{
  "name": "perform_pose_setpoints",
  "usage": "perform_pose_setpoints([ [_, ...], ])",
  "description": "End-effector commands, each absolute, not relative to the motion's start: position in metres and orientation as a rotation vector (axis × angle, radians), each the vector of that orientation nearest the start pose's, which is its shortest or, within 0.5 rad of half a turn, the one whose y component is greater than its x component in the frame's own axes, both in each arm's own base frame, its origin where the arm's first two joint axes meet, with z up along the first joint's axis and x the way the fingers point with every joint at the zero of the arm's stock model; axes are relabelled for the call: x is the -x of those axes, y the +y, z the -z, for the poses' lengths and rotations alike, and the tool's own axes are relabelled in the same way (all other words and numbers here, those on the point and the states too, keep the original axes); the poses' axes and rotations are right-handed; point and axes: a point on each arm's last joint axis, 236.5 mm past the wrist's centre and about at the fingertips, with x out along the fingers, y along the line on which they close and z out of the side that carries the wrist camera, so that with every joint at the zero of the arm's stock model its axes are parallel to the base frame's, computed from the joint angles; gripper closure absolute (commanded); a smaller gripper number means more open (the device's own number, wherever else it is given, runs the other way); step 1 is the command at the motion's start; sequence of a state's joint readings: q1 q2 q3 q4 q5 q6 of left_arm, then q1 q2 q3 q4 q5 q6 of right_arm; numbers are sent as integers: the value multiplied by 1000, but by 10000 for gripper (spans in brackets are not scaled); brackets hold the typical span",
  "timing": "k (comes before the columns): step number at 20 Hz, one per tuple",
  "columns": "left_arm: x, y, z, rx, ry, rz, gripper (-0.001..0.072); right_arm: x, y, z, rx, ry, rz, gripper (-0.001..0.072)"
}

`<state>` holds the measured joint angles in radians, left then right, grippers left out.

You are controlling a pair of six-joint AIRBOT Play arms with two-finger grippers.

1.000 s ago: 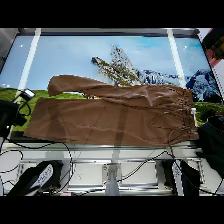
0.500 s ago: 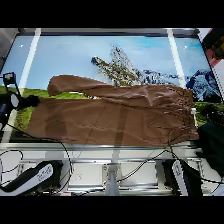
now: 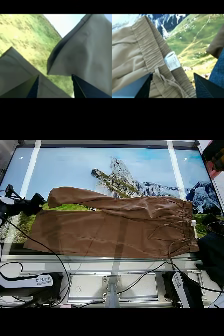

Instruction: Fold the clothes and pants, and hang the long-sleeved shirts on hangers.

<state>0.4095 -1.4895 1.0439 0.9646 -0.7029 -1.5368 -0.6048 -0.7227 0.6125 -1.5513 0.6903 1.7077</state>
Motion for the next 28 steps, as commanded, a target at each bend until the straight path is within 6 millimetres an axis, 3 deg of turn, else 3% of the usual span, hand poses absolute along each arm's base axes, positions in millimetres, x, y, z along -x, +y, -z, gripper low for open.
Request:
perform_pose_setpoints([
  [1,-458,98,75,932,964,-251,270,-280,-189,-45,-382,703,619,121],
  [8,-455,86,107,945,1035,-249,271,-283,-190,-48,-387,680,619,122],
  [9,-455,84,110,941,1042,-246,298,-283,-190,-48,-388,680,619,122],
  [10,-455,83,112,918,1044,-234,369,-283,-190,-48,-388,680,619,122],
  [13,-468,82,111,838,995,-213,370,-283,-190,-48,-388,679,620,122],
  [14,-474,83,110,823,970,-221,436,-283,-190,-48,-388,680,619,122],
  [15,-479,83,108,808,946,-227,586,-283,-190,-48,-388,680,619,122],
  [16,-485,82,106,794,925,-231,688,-283,-190,-48,-392,679,621,123],
  [17,-489,81,103,793,904,-233,690,-283,-190,-48,-392,678,621,153],
  [21,-516,86,62,833,782,-224,691,-283,-190,-48,-392,679,621,170],
  [25,-537,92,-14,743,635,-159,692,-283,-190,-48,-392,678,621,170],
  [28,-536,92,-77,708,522,-129,691,-283,-190,-48,-392,678,621,171],
])
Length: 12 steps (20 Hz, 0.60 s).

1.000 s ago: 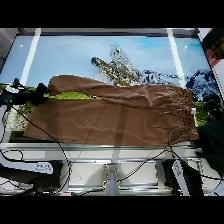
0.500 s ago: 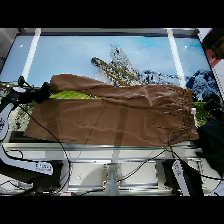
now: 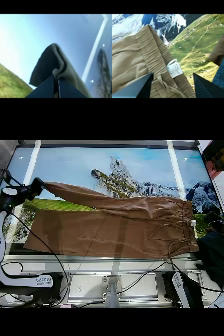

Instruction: Fold the clothes and pants, and hang the long-sleeved shirts on hangers.

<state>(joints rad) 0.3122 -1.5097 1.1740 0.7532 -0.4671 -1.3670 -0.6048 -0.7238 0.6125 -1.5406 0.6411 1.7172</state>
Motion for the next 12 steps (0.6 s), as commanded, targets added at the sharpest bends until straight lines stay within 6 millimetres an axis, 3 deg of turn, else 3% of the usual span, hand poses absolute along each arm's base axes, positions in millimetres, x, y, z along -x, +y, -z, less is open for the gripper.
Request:
perform_pose_setpoints([
  [1,-533,92,-96,696,490,-120,691,-283,-190,-48,-393,678,621,171],
  [4,-521,89,-145,659,403,-96,691,-283,-190,-48,-393,678,621,183],
  [6,-514,83,-168,654,371,-75,691,-283,-190,-48,-393,678,622,183],
  [10,-499,73,-200,644,329,-40,692,-283,-190,-48,-394,679,621,183],
  [12,-499,74,-199,633,332,-43,692,-283,-190,-48,-394,678,621,183],
])
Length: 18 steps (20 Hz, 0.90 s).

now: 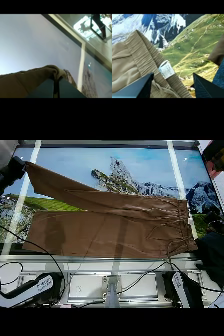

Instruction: Fold the clothes and pants, and hang the long-sleeved shirts on hangers.

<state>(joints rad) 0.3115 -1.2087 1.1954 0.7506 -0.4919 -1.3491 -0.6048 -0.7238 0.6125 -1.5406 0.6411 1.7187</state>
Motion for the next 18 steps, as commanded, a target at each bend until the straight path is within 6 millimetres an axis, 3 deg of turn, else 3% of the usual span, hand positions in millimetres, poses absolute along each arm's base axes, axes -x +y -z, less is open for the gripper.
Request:
perform_pose_setpoints([
  [1,-501,74,-191,643,353,-45,692,-283,-190,-48,-394,679,621,183],
  [5,-524,82,-131,791,436,-113,692,-283,-191,-49,-393,676,621,183],
  [10,-573,80,-39,1002,428,-253,691,-284,-191,-50,-392,672,622,183],
  [13,-586,74,1,959,416,-316,691,-284,-191,-50,-391,672,621,184],
  [15,-589,75,11,871,418,-319,679,-284,-191,-50,-390,672,622,184],
  [16,-589,78,10,817,411,-318,522,-284,-191,-50,-390,671,622,184],
  [17,-590,84,6,756,396,-319,167,-284,-191,-50,-390,670,622,184],
  [18,-589,89,2,726,393,-317,9,-284,-192,-50,-388,669,622,184],
])
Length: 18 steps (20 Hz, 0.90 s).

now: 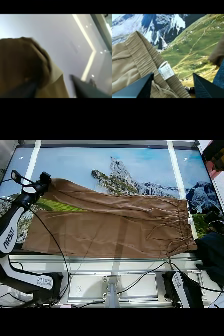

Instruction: Fold the clothes and pants, and hang the long-sleeved shirts on hangers.

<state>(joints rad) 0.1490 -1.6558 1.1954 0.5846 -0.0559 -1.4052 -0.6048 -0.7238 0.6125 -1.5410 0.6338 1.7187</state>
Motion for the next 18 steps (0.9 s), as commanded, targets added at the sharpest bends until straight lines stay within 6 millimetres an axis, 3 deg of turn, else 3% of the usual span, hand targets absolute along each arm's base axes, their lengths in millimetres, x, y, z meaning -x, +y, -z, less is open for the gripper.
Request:
perform_pose_setpoints([
  [1,-587,90,-1,704,409,-298,4,-285,-192,-51,-387,667,622,184],
  [2,-583,91,-2,690,433,-277,8,-285,-192,-51,-387,666,622,184],
  [4,-573,101,-2,722,486,-253,148,-285,-192,-51,-387,666,622,184],
  [12,-493,156,42,858,795,-207,150,-287,-194,-54,-380,650,623,184],
  [15,-483,157,64,902,857,-204,153,-288,-194,-56,-379,638,622,184],
  [18,-491,149,83,989,858,-207,154,-288,-194,-56,-379,638,622,184],
])
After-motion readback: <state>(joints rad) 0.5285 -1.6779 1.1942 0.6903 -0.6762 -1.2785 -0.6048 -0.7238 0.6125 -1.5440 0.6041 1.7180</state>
